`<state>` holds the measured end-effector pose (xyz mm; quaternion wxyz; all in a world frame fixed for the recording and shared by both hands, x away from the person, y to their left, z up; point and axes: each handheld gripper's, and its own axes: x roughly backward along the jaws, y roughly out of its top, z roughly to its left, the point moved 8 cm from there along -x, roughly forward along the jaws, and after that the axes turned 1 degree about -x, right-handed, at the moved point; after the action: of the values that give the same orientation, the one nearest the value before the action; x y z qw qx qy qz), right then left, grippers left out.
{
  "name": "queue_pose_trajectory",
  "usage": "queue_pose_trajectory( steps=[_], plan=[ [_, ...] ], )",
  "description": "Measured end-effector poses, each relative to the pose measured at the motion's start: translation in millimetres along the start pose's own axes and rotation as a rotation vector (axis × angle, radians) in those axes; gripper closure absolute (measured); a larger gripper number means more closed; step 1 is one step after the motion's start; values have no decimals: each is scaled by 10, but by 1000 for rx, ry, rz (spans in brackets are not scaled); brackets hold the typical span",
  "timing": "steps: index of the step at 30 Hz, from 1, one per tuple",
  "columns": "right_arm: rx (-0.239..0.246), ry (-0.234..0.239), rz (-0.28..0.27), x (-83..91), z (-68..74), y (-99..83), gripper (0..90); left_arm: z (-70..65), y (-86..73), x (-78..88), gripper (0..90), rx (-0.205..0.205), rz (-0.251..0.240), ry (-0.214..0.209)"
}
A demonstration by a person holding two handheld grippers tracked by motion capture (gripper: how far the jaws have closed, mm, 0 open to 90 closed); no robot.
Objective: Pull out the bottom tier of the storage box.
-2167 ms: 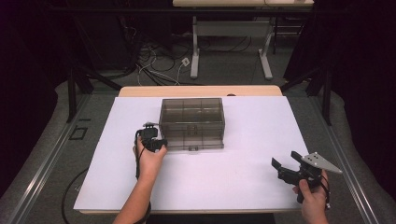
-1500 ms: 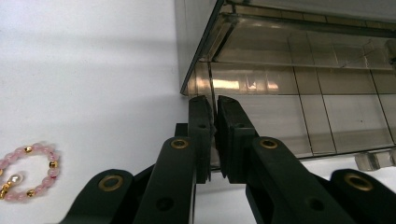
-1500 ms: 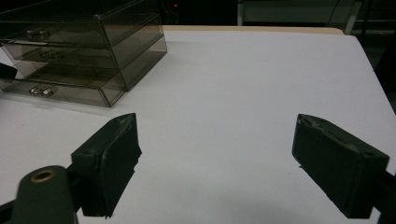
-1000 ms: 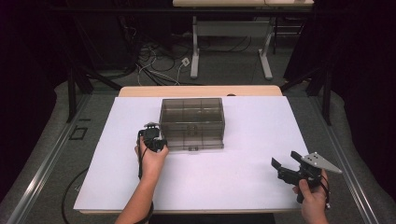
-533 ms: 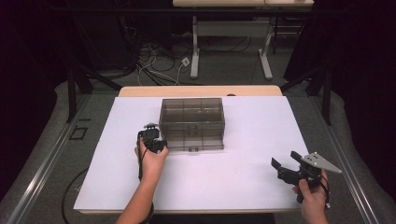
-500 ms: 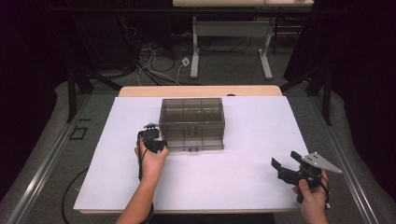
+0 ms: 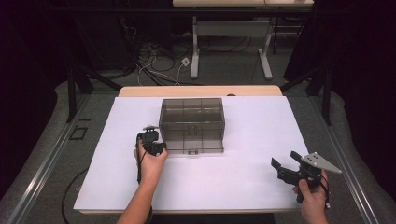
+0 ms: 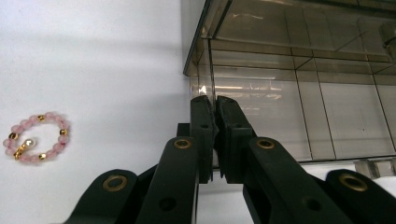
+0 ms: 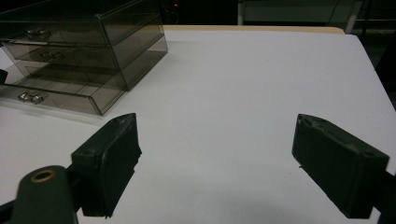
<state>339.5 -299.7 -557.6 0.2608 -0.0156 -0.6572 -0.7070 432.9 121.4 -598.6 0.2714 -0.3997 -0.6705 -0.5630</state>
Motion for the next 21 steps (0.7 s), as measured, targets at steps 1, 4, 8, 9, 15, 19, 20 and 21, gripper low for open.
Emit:
queue_pose_trajectory(
  steps=[1,4,8,9,15,19,20,21],
  plan=[
    [3,-3,2,2,-3,0,143,3,-4,0,858,0,-6,-1],
    [6,-5,4,1,-2,-1,143,6,-24,8,859,-3,-4,-5],
    [2,-3,2,-5,3,-2,143,2,-36,14,859,3,-10,-7],
    [3,-4,2,-5,4,-2,143,-1,-43,20,859,2,-6,-9],
    [2,-1,-5,-6,-6,4,143,-12,-64,31,858,2,-10,-10],
    [1,-4,6,2,2,-1,143,-9,-79,41,857,-6,-6,-11],
    [0,-4,5,0,4,0,143,-12,-80,41,857,-4,-9,-12],
    [0,-5,6,1,3,0,143,-11,-82,44,857,-5,-9,-11]
  ],
)
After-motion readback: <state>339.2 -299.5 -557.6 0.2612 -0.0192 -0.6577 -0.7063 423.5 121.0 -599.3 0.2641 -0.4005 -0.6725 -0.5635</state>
